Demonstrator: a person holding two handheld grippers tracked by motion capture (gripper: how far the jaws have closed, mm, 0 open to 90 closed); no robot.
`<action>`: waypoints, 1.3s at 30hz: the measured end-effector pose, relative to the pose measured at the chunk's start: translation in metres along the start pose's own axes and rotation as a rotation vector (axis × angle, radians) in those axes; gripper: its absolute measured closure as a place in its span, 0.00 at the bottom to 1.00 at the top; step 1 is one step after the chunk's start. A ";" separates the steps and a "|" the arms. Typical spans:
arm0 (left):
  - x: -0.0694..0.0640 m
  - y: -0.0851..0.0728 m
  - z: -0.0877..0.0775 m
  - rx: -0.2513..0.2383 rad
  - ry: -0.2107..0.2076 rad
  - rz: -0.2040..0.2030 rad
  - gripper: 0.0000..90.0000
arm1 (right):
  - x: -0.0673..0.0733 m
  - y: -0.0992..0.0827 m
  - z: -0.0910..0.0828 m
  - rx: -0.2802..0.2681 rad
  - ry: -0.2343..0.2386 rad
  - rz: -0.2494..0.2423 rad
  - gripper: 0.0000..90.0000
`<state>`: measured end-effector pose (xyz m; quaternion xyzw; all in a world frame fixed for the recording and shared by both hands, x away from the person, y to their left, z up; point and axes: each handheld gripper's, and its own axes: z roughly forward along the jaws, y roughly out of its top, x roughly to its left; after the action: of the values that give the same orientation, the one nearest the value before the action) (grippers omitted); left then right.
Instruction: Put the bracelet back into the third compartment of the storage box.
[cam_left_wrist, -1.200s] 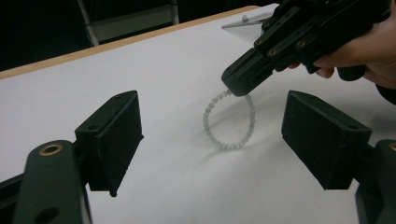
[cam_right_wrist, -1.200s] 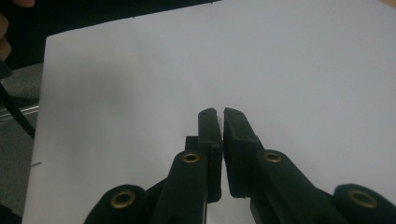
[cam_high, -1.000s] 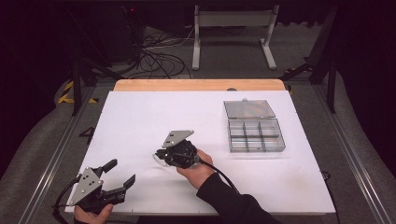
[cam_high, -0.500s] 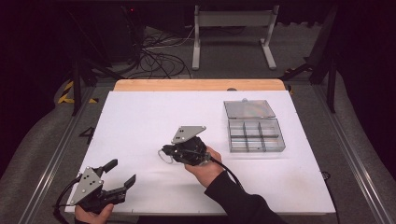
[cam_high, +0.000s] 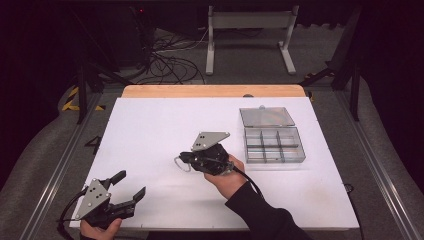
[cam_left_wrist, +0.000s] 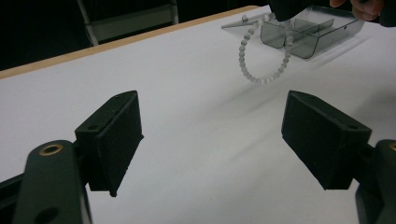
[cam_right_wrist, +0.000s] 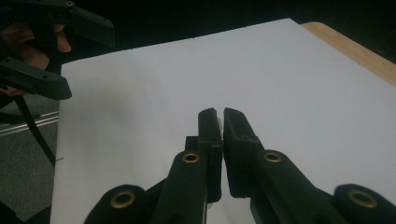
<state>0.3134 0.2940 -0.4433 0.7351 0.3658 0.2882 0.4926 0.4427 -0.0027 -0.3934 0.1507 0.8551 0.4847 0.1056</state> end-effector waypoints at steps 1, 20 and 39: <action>0.000 0.000 0.000 0.000 0.001 0.001 0.23 | 0.000 0.000 -0.001 0.001 0.000 -0.003 0.96; -0.001 0.000 0.000 -0.001 -0.001 -0.003 0.23 | -0.016 -0.005 -0.042 0.007 -0.084 0.003 0.96; -0.002 0.000 0.001 0.003 -0.001 -0.001 0.23 | -0.040 -0.016 -0.090 -0.014 -0.184 0.053 0.96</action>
<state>0.3130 0.2923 -0.4432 0.7358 0.3666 0.2872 0.4917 0.4482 -0.0973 -0.3603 0.2164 0.8340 0.4775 0.1721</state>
